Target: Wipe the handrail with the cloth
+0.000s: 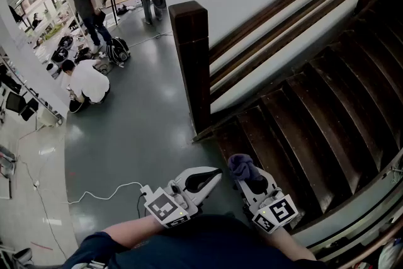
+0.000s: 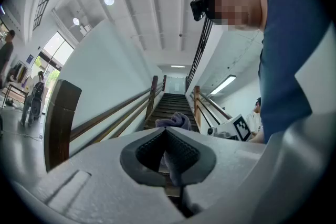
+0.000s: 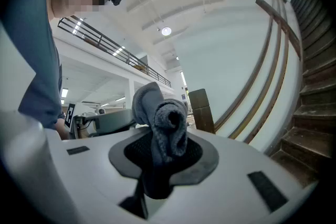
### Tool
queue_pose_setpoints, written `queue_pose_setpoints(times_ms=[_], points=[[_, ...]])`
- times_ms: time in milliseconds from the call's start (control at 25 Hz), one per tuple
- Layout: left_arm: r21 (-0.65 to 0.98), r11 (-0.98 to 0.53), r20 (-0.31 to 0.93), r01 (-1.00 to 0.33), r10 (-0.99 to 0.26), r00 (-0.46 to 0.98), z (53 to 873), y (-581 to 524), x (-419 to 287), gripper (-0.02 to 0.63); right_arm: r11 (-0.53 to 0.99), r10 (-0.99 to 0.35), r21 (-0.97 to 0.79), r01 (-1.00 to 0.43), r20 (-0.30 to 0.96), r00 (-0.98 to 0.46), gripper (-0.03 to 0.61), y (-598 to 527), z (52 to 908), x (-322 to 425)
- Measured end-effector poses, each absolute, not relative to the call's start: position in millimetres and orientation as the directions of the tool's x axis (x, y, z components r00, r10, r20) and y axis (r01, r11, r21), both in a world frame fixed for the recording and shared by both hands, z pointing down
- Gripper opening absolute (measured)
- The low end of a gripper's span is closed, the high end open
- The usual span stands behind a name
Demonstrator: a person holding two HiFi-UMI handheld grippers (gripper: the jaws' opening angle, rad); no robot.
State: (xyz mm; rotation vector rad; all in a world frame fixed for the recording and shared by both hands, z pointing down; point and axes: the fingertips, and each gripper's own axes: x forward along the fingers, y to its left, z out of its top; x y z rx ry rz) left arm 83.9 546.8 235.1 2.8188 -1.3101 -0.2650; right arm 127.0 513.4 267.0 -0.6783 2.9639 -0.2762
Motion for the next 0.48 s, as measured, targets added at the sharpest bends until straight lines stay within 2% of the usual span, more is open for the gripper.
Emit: queue_pose_setpoints(times_ms=[480], points=[[0.071,-0.626,-0.119,-0.777,-0.779,0.616,238,533,101,0.002,0.893,-0.416,-0.214,-0.396,-0.059,-0.907,0.094,500,272,140]])
